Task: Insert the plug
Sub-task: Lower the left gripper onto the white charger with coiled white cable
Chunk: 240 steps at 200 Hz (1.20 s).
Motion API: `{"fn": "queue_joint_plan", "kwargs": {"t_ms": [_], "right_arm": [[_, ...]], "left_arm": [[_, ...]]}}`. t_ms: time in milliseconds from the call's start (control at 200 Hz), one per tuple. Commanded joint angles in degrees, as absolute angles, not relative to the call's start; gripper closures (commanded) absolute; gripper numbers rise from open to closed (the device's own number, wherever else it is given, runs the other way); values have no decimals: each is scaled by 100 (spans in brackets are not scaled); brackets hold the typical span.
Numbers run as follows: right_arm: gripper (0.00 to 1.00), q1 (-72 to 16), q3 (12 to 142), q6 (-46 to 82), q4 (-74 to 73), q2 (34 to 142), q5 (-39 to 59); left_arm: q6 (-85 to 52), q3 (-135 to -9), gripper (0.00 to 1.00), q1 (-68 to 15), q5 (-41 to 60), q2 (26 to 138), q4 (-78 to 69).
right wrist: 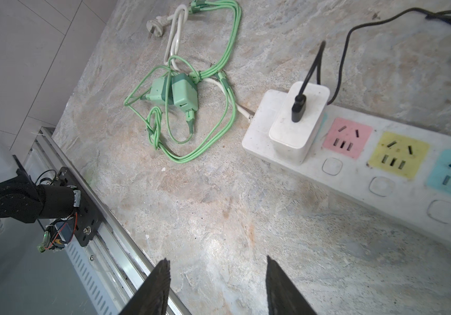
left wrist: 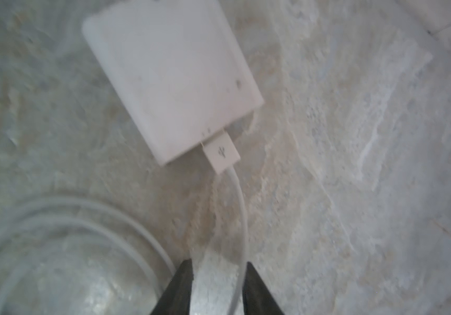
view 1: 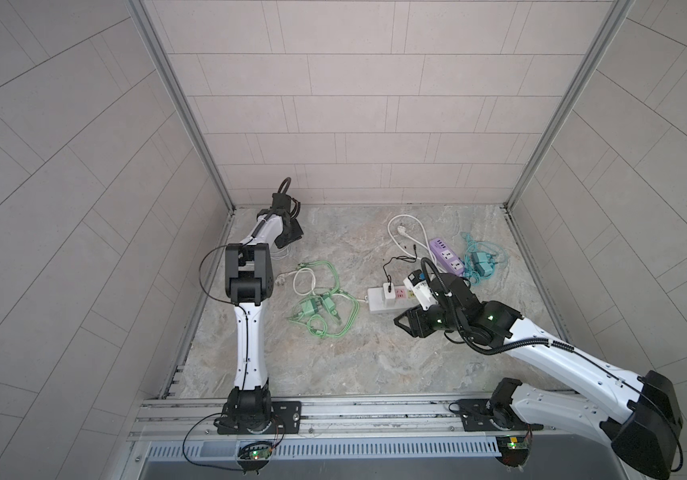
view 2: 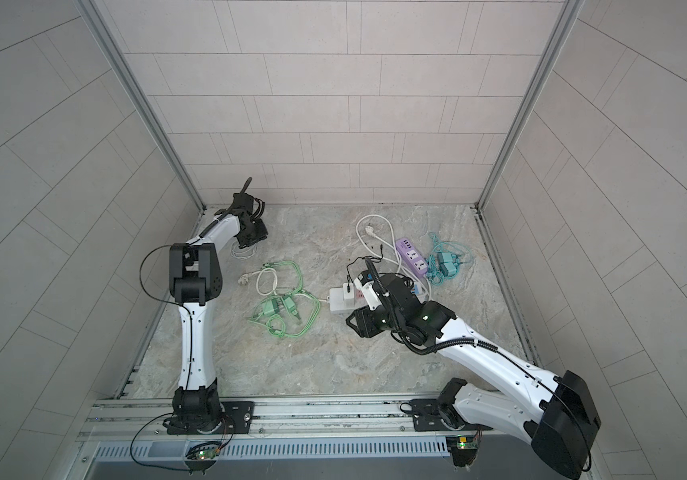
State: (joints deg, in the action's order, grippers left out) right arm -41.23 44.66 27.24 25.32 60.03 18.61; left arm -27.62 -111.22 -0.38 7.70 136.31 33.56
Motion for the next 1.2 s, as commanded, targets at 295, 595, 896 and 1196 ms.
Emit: {"fn": "queue_joint_plan", "kwargs": {"t_ms": [295,595,896,1196], "right_arm": [[44,-4125,4525,2700,2320,6169,1608],[44,-4114,4529,2654,2276,6326,1571],[42,-4107,4483,2719,2139,6548,1574],[42,-4105,4369,2733,2126,6384,1585]], "left_arm": [[-2865,-8107,88,-923,1376,12121,2040],[-2953,-6772,72,-1598,1094,11086,1486],[-2187,-8023,32,-1576,424,10864,2898],[-1023,-9663,22,-1521,53,11445,4437]]}}
